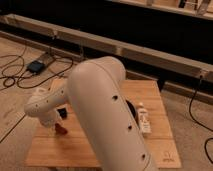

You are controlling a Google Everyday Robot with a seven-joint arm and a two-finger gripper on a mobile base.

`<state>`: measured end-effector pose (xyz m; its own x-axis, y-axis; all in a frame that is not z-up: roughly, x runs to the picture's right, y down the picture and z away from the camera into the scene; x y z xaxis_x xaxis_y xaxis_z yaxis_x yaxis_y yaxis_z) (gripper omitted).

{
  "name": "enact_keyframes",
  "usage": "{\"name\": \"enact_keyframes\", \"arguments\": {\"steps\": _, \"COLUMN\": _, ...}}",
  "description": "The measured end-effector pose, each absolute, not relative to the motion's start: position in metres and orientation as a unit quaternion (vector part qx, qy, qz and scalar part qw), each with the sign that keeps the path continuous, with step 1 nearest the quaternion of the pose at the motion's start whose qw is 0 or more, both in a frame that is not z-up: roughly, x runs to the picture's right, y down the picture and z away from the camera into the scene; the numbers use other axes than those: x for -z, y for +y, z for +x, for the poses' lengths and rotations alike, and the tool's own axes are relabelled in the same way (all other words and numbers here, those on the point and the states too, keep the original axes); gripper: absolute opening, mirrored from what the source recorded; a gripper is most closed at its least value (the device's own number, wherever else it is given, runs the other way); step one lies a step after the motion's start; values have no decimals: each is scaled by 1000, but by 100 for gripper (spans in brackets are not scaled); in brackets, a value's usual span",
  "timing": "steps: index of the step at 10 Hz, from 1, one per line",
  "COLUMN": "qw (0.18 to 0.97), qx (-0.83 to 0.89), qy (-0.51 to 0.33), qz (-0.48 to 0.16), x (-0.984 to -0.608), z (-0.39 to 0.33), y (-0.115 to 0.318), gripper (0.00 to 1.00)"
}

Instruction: Place the pepper on the white sponge

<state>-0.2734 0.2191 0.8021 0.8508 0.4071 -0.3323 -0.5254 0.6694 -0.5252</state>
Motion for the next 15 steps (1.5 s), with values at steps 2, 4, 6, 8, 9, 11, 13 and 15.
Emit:
{"name": "enact_keyframes", "arguments": {"steps": 2, "qw": 906, "qx": -262, "qy": 98, "qz": -319, "x": -785, "z": -257, "y": 213, "gripper": 0}}
{"name": "enact_keyframes", "arguments": {"steps": 4, "qw": 899, "qx": -277, "qy": 107, "qz": -321, "x": -769, "z": -230, "y": 204, "gripper": 0}}
{"name": "enact_keyframes", "arguments": {"steps": 6, "qw": 886, "qx": -313, "qy": 128, "qz": -318, "x": -760, "z": -188, "y": 189, "gripper": 0}}
{"name": "enact_keyframes", "arguments": {"steps": 8, "qw": 871, "qx": -352, "qy": 149, "qz": -309, "x": -758, "z": -149, "y": 177, "gripper": 0}}
{"name": "enact_keyframes", "arguments": {"steps": 9, "qw": 861, "qx": -373, "qy": 165, "qz": -303, "x": -759, "z": -120, "y": 173, "gripper": 0}}
{"name": "enact_keyframes", "arguments": {"steps": 11, "qw": 839, "qx": -414, "qy": 191, "qz": -296, "x": -761, "z": -72, "y": 169, "gripper": 0}}
{"name": "enact_keyframes", "arguments": {"steps": 13, "qw": 815, "qx": -453, "qy": 206, "qz": -296, "x": -760, "z": -33, "y": 169, "gripper": 0}}
{"name": "enact_keyframes", "arguments": {"steps": 15, "qw": 795, "qx": -483, "qy": 215, "qz": -298, "x": -756, "z": -5, "y": 172, "gripper": 0}}
